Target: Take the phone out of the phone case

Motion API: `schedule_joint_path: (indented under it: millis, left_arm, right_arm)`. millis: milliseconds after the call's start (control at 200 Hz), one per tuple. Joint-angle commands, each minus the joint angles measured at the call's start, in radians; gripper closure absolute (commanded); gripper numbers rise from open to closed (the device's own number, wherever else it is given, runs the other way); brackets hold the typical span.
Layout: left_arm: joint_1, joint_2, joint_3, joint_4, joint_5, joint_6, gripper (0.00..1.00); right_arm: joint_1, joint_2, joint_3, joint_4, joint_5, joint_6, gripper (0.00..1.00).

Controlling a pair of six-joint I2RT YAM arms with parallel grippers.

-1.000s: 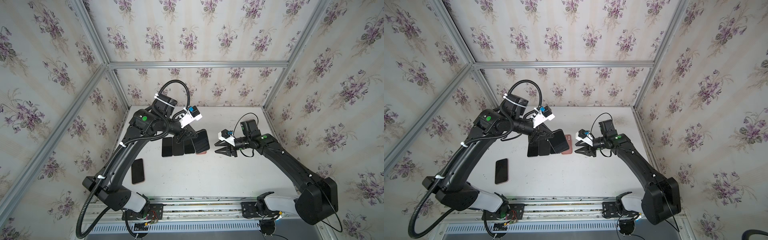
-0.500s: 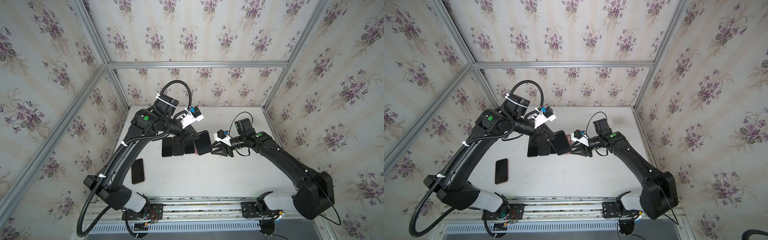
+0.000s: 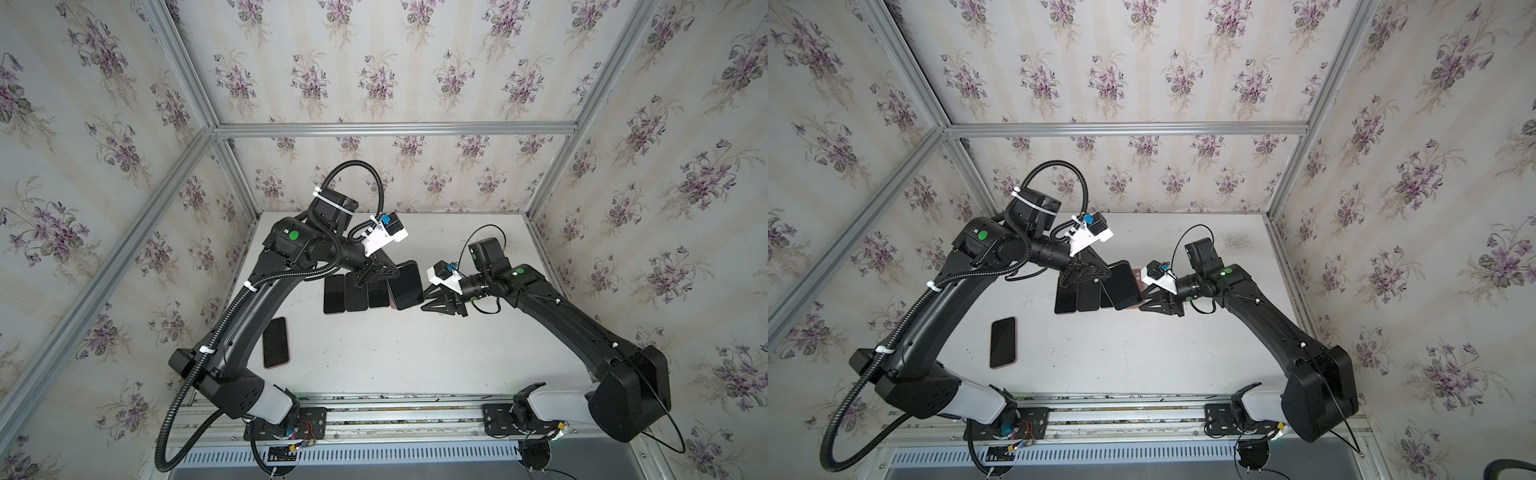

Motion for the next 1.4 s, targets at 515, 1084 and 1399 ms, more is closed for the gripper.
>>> schedule_joint_path:
  millis: [515,1084,1399]
  left_arm:
    - [0.0,0.03,0.05,0.036,0.109,0.009,1.0]
    - [0.012,0.196,0.099,0.178,0.491,-0.245,1.0]
    - [0.013,0.21,0.051,0.254,0.526,-0.35,1.0]
  right_arm:
    - [0.012,0.014,0.04,-0.058,-0.03,-0.069,0.89]
    - [0.061,-0.061,-0.027,0.263,0.153,-0.048,0.87]
    - [0.061,-0.126,-0.141,0.551,0.276,0.089,0.75]
